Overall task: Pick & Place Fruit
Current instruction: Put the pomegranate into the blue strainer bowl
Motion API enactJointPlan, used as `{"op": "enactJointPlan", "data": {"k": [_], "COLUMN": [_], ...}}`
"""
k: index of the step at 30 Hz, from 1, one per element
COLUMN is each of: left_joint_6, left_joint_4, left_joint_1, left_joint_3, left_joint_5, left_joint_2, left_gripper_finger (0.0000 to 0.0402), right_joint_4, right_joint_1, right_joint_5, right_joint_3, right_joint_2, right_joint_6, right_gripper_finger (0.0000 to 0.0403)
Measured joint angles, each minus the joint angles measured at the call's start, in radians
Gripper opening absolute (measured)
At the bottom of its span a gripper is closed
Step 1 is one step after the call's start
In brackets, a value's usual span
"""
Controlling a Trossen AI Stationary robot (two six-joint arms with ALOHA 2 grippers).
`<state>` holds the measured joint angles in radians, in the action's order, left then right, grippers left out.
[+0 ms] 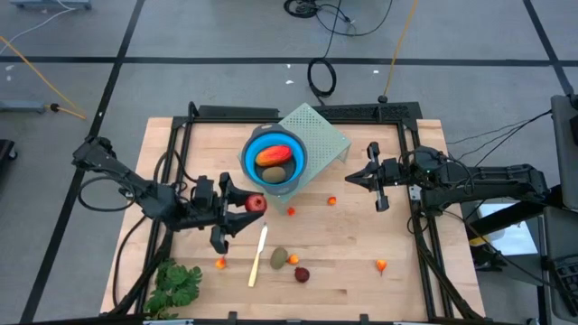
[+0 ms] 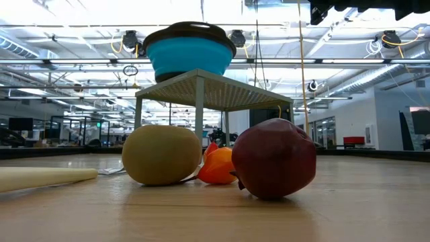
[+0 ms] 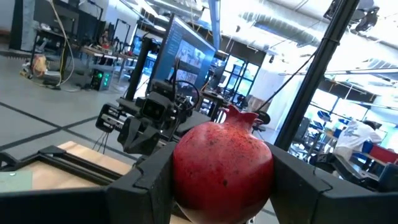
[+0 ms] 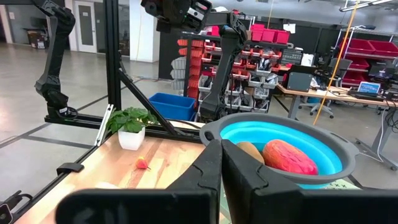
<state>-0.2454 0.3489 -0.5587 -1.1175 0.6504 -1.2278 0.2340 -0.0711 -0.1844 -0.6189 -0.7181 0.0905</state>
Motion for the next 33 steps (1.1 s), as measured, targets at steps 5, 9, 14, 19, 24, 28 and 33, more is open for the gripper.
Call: {"op": "enactJointPlan", "data": {"k": [5, 9, 14, 19, 24, 28, 33], "left_joint_6": [-0.004, -0.067, -0.149, -0.208, -0.254, -0.297, -0.335], "left_joint_4": [0.003, -0.001, -0.021, -0.023, -0.022, -0.021, 0.014], "left_joint_1": [0.002, 0.002, 0.002, 0.002, 0.002, 0.014, 0.05], "left_joint_3": [0.0, 0.0, 0.0, 0.0, 0.0, 0.0, 0.0], "left_joint_5": [0.042, 0.188, 0.356, 0.486, 0.611, 0.703, 0.747], "left_joint_2": [0.0, 0.0, 0.0, 0.0, 0.0, 0.0, 0.0], "left_gripper_finger": [0.0202, 0.0202, 0.0202, 0.0202, 0.0202, 0.0202, 0.0202], "right_joint_4": [0.0, 0.0, 0.0, 0.0, 0.0, 0.0, 0.0], "right_joint_1": [0.0, 0.0, 0.0, 0.0, 0.0, 0.0, 0.0], "right_joint_5": [0.0, 0.0, 0.0, 0.0, 0.0, 0.0, 0.0], "right_joint_3": [0.0, 0.0, 0.0, 0.0, 0.0, 0.0, 0.0], "right_joint_2": [0.0, 0.0, 0.0, 0.0, 0.0, 0.0, 0.0], "right_joint_6": [0.0, 0.0, 0.0, 0.0, 0.0, 0.0, 0.0], "right_gripper_finger": [0.0004, 0.0004, 0.0004, 0.0004, 0.0004, 0.0004, 0.0004]}}
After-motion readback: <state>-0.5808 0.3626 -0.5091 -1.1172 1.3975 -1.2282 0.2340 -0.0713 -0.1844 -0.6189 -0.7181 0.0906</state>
